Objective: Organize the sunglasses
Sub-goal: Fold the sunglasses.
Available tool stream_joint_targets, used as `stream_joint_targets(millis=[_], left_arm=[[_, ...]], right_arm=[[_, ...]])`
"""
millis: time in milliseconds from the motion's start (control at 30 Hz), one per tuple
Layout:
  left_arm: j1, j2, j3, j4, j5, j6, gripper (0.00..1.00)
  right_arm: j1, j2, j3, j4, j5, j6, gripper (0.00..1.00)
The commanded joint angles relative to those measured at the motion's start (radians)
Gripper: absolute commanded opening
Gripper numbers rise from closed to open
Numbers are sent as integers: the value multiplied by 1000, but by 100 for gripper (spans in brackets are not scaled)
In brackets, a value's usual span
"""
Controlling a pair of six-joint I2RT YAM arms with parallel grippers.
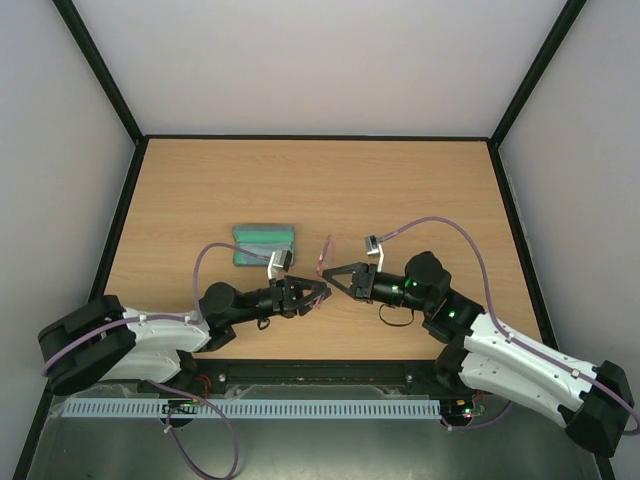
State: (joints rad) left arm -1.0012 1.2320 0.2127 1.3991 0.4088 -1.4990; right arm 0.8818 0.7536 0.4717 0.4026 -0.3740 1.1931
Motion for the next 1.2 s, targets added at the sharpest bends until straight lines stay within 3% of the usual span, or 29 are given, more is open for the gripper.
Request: stream_joint_targets(millis=[0,233,300,400,533,633,700,800,900,1000,1100,1167], left_arm=[[-8,7,22,314,24,-7,40],[-13,-3,25,290,27,8,49],[-15,-13,25,277,25,16,59],[-15,-50,22,224,18,40,82],[-15,-132,29,75,4,98,93],[-7,-256,39,-133,-16,167,95],[4,-395,90,-473,-84,274,93],[10,-621,209,-1054,-376,439,87],[74,-719,315,-1408,-634,482,77],[241,-617,408,-1538,-618,523,76],[434,-462,400,-1457,-449,546,76],[531,-393,410,-1456,-446,567,76]], right_arm=[[-5,-3,-1,54,-16,-4,11],[-4,7,4,60,-15,-5,1],[-5,2,3,53,-7,-6,1],[-16,-19,5,26,18,-11,1],[-62,-41,39,-24,8,-26,1],[-112,-56,83,-128,8,-74,1],[-154,-79,106,-210,14,-117,1],[-217,-118,113,-282,3,-159,1],[-253,-118,96,-285,-37,-168,1],[-260,-95,79,-264,-65,-166,1],[-263,-76,72,-244,-87,-171,1],[-266,-73,74,-246,-93,-175,1]])
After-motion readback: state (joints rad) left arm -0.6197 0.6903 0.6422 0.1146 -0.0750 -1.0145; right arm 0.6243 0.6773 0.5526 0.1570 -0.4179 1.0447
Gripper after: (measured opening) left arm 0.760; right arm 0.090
